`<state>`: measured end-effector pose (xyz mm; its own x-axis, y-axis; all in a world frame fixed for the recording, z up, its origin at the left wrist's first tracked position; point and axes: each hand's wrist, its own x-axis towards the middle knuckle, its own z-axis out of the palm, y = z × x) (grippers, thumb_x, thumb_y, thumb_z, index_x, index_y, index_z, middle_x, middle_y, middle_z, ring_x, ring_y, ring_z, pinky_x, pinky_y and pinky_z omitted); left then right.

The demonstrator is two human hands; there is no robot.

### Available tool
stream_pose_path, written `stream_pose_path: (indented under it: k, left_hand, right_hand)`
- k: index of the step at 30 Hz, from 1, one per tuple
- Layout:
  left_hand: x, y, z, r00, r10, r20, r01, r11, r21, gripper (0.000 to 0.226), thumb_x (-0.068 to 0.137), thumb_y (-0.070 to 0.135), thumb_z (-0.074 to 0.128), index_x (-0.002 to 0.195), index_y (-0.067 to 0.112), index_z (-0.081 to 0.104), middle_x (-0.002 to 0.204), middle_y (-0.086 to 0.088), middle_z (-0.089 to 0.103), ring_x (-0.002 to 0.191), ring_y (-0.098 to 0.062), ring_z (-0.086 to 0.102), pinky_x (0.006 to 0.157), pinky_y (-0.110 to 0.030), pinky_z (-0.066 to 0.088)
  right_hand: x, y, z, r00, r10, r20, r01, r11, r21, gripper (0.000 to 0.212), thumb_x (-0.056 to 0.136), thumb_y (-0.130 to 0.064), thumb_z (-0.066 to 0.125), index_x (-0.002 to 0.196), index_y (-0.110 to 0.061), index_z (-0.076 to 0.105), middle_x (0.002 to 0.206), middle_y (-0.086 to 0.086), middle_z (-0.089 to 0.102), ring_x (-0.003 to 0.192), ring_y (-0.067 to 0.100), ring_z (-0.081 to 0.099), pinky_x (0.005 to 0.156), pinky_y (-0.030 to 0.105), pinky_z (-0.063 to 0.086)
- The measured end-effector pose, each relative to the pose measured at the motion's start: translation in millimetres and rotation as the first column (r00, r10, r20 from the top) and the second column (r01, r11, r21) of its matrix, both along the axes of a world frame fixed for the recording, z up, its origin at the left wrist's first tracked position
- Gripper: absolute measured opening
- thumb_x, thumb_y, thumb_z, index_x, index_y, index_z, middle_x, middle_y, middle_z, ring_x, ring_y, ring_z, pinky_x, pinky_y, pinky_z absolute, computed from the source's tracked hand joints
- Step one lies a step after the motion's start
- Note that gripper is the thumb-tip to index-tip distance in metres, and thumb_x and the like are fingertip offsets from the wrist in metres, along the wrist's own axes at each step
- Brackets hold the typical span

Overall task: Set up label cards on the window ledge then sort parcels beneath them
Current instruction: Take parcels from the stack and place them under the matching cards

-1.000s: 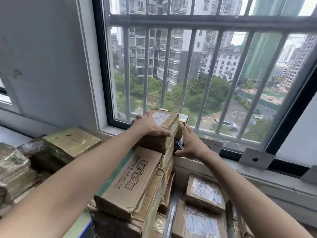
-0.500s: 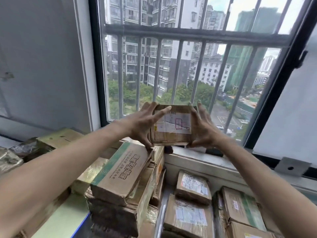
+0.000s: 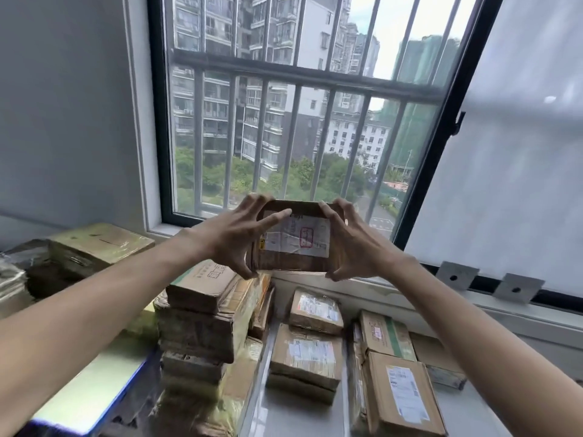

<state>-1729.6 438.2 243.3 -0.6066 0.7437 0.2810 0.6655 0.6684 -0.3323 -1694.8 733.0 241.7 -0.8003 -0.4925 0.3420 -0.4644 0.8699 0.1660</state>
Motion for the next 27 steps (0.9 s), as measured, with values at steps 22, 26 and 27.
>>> stream_pose_path:
  k: [22, 26, 27]
  left_hand:
    - [51, 121, -31, 0.966, 0.146, 0.214, -0.14, 0.989, -0.044, 0.133, 0.066, 0.058, 0.082, 0.155, 0.039, -0.015, 0.161, -0.006, -0.023, 0.15, -0.03, -0.015, 0.118, -0.05, 0.022]
    - [58, 164, -91, 0.858, 0.285, 0.428, -0.295, 0.955, -0.044, 0.138, 0.066, 0.049, 0.086, 0.156, 0.024, -0.016, 0.152, -0.013, 0.032, 0.135, -0.03, 0.042, 0.108, -0.041, 0.042]
    - [60, 173, -104, 0.845, 0.289, 0.45, -0.292, 0.954, -0.064, 0.137, 0.066, 0.05, 0.084, 0.156, 0.024, -0.016, 0.148, -0.011, 0.038, 0.129, -0.028, 0.049, 0.104, -0.039, 0.046]
  right_hand:
    - [66, 110, -40, 0.977, -0.031, 0.212, 0.068, 0.984, -0.166, 0.142, 0.057, -0.054, 0.091, 0.158, -0.02, -0.003, 0.147, 0.003, 0.007, 0.132, 0.036, 0.036, 0.111, 0.039, 0.041]
    - [79, 144, -104, 0.929, -0.093, 0.359, 0.168, 0.968, -0.185, 0.139, 0.056, -0.061, 0.087, 0.155, -0.024, -0.002, 0.146, 0.004, 0.009, 0.132, 0.036, 0.037, 0.111, 0.043, 0.043]
    - [82, 153, -118, 0.911, -0.1, 0.4, 0.187, 0.965, -0.185, 0.138, 0.056, -0.061, 0.086, 0.156, -0.024, -0.001, 0.147, 0.004, 0.008, 0.13, 0.036, 0.04, 0.109, 0.042, 0.044]
